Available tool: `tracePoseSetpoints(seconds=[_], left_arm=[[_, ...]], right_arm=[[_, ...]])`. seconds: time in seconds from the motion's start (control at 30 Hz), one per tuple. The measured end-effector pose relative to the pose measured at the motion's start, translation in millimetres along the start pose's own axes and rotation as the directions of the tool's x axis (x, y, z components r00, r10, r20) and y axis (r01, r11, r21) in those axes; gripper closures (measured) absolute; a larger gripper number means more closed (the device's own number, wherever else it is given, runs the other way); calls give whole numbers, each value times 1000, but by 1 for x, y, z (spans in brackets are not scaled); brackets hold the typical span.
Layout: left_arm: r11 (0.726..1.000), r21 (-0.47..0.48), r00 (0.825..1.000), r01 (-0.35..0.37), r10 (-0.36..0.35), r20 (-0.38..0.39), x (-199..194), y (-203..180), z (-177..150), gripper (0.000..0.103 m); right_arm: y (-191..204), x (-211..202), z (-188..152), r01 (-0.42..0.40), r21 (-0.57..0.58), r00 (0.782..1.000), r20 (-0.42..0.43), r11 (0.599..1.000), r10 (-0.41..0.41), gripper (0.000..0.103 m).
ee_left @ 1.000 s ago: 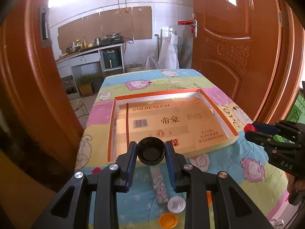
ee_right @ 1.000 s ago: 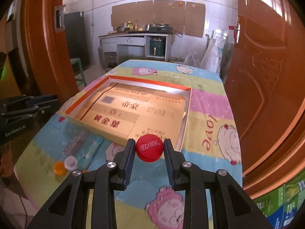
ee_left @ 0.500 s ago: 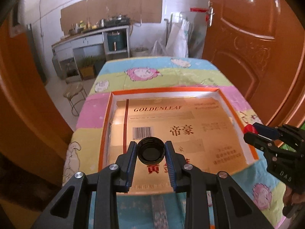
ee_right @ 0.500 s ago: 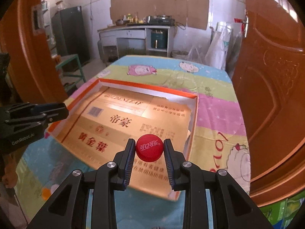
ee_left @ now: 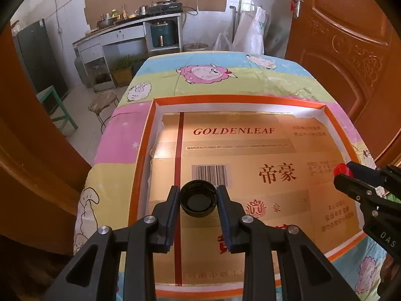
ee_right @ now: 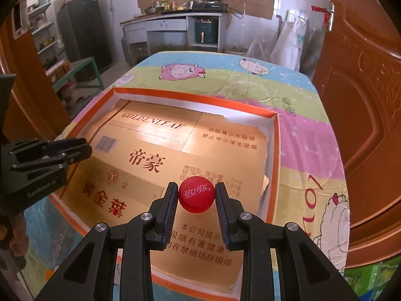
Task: Organize rigid objects
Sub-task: 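Carry the black cap and red cap over the box lid with both tools, then open both tools to drop the caps into the box lid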
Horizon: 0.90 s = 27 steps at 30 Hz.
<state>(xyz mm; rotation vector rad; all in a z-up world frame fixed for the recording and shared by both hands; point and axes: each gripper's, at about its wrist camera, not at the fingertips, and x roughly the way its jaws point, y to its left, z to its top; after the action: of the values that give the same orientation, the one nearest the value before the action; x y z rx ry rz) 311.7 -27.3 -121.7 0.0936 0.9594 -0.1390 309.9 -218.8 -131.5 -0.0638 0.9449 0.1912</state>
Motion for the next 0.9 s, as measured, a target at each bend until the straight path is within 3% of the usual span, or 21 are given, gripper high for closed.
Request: tracePoseSetpoints(seconds=[0.4, 0.83, 0.9], left_arm=[[999, 8, 999, 35, -34, -31, 20, 0, -8, 73], [999, 17, 999, 34, -34, 2, 20, -1, -13, 72], [999, 20, 999, 40, -40, 15, 20, -1, -15, 73]], right_arm=[[5, 23, -4, 16, -3, 999, -45, 1000, -16, 72], [5, 32, -7, 22, -18, 998, -55, 1000, -23, 72], [7, 32, -7, 24, -31, 998, -50, 999, -25, 66]])
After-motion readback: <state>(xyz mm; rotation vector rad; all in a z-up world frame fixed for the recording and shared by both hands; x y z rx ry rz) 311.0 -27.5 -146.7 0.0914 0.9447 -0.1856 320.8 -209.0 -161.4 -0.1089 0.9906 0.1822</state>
